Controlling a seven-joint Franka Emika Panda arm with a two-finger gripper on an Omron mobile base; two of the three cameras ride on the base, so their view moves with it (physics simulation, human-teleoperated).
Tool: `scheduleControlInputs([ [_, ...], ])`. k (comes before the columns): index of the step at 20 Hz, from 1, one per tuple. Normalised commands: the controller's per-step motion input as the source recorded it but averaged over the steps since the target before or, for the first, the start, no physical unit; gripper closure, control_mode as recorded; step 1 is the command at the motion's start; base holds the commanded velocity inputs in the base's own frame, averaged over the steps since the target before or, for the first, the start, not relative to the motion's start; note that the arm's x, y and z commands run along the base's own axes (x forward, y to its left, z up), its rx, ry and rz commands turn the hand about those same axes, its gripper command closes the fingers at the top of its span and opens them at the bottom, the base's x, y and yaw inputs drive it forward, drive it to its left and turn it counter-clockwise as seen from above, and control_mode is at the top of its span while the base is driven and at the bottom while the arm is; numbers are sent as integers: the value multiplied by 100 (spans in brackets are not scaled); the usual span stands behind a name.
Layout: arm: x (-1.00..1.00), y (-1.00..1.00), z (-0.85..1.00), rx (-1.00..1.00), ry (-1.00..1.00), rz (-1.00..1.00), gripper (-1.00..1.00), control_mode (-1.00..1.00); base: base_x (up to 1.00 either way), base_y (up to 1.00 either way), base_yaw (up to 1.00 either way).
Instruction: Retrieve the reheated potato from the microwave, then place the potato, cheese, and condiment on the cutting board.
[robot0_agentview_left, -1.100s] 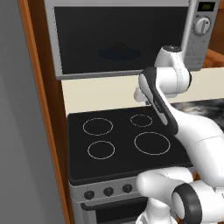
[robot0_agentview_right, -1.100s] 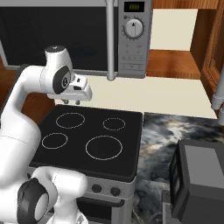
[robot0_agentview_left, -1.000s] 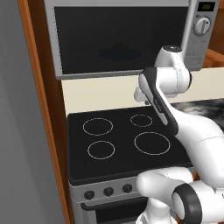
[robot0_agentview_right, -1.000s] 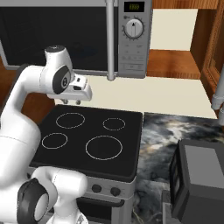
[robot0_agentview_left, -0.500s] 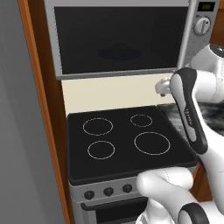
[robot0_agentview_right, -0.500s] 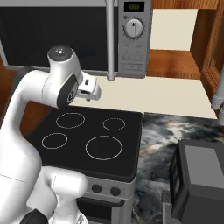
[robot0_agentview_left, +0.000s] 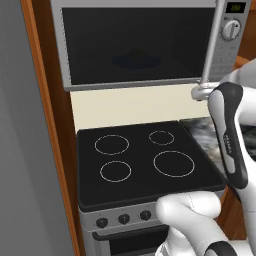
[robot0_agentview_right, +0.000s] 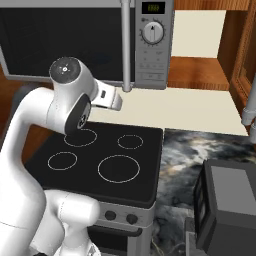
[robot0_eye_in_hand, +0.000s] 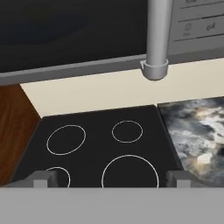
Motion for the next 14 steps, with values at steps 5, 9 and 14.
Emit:
scheduleControlInputs([
  [5, 0, -24, 47, 0, -12, -4, -100, -100, 0, 0, 0],
  [9, 15, -14, 37, 0, -12, 0, -100, -100, 0, 0, 0],
  [14, 34, -23, 22, 0, -7, -1, -100, -100, 0, 0, 0],
])
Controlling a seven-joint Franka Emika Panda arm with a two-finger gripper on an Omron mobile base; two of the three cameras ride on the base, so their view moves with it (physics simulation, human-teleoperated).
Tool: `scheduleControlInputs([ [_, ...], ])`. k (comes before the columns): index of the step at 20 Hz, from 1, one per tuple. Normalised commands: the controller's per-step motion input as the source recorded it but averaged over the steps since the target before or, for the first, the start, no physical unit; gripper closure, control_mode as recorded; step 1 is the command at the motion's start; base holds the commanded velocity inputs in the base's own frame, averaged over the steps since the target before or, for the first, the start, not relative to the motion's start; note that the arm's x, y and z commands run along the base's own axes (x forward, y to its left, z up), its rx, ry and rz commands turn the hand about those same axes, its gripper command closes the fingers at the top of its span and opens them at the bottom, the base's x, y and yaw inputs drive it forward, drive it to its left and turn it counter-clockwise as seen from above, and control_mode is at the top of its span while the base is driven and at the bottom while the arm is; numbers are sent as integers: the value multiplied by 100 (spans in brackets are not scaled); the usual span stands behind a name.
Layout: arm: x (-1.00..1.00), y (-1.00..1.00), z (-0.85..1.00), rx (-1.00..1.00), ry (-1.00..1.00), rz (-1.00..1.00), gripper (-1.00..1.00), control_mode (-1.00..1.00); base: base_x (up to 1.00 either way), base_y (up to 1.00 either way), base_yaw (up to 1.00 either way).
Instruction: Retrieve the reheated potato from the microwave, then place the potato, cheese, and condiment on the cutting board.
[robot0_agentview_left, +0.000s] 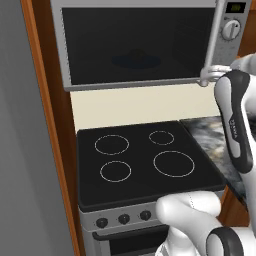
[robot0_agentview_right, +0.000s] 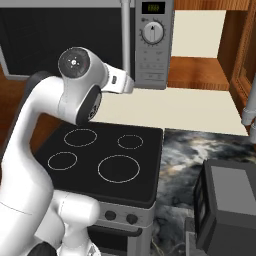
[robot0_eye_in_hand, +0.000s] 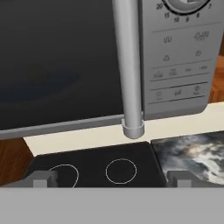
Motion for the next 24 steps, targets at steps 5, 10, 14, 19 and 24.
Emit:
scheduleControlInputs([
  [5, 47, -19, 10, 0, -1, 0, -100, -100, 0, 0, 0],
  [10, 49, -1, 6, 0, -1, 0, -100, -100, 0, 0, 0],
  [14, 42, -1, 0, 0, -8, 0, -100, -100, 0, 0, 0],
  [19, 33, -5, 0, 0, -17, 0, -100, -100, 0, 0, 0],
  [24, 45, -9, 0, 0, -12, 0, -100, -100, 0, 0, 0],
])
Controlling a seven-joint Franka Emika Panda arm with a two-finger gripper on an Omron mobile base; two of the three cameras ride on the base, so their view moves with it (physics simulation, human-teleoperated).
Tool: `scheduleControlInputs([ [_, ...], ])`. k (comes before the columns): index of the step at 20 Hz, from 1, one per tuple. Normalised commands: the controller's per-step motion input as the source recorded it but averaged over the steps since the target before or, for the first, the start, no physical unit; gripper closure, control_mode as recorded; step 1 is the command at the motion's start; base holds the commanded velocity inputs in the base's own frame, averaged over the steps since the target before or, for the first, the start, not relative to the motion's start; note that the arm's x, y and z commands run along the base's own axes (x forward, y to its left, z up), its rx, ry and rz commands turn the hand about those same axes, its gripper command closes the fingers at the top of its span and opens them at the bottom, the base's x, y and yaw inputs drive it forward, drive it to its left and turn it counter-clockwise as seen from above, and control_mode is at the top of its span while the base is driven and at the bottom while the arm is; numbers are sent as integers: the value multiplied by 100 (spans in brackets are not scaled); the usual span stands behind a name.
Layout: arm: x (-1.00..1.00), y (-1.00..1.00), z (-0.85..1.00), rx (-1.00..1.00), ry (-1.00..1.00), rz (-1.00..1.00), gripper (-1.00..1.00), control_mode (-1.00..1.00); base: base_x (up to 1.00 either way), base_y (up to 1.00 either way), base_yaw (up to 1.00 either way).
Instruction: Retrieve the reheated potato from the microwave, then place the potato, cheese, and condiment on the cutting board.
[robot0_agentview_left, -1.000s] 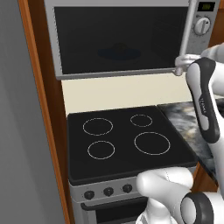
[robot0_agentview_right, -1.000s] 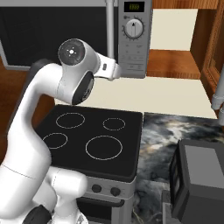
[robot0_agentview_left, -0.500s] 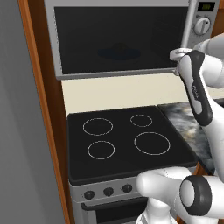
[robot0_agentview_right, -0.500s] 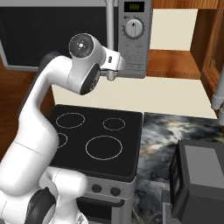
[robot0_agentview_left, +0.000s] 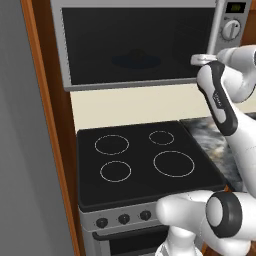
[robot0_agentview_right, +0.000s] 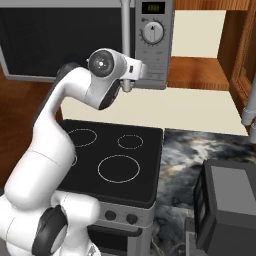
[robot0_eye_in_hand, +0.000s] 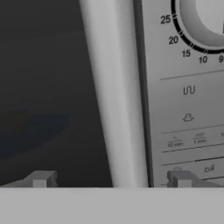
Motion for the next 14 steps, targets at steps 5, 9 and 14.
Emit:
scheduleControlInputs([
  [5, 59, -11, 0, 0, -5, 0, -100, -100, 0, 0, 0],
  [9, 68, -1, 0, 0, 0, 0, 100, -100, 0, 0, 0],
  [14, 46, 0, 0, 0, 0, 0, 100, -100, 0, 0, 0],
])
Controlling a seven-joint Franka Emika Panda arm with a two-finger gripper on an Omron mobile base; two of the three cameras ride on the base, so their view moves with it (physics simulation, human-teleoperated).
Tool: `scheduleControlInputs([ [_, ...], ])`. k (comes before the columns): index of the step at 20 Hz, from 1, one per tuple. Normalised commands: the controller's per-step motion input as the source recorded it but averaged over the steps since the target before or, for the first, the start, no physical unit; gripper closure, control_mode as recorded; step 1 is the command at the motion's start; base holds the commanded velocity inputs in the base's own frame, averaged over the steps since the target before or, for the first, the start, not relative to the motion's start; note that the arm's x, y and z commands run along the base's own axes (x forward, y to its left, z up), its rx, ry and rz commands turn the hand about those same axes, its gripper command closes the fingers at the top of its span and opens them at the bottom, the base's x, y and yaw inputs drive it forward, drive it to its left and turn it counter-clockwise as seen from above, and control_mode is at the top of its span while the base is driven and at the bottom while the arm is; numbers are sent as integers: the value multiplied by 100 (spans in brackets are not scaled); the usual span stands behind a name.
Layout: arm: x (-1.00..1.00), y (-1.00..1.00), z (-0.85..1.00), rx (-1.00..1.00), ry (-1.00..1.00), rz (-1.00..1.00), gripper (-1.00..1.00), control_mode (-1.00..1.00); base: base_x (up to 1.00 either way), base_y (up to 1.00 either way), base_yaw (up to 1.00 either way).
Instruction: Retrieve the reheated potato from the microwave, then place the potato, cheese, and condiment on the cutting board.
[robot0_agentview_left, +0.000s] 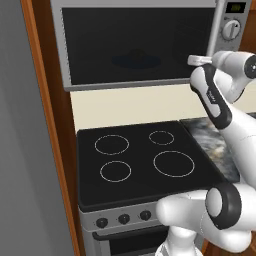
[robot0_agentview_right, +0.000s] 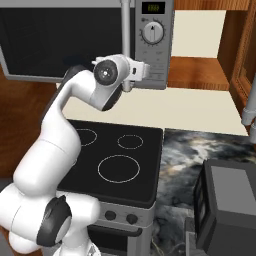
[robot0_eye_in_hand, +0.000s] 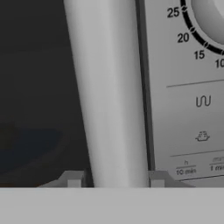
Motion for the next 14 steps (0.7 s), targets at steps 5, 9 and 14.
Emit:
scheduleControlInputs([
  [5, -46, 9, 18, 2, 0, 0, 100, -100, 0, 0, 0],
  [9, -100, 18, 42, 2, 0, 0, 100, -100, 0, 0, 0],
  [14, -100, 25, 39, 0, 0, -1, 100, -100, 0, 0, 0],
])
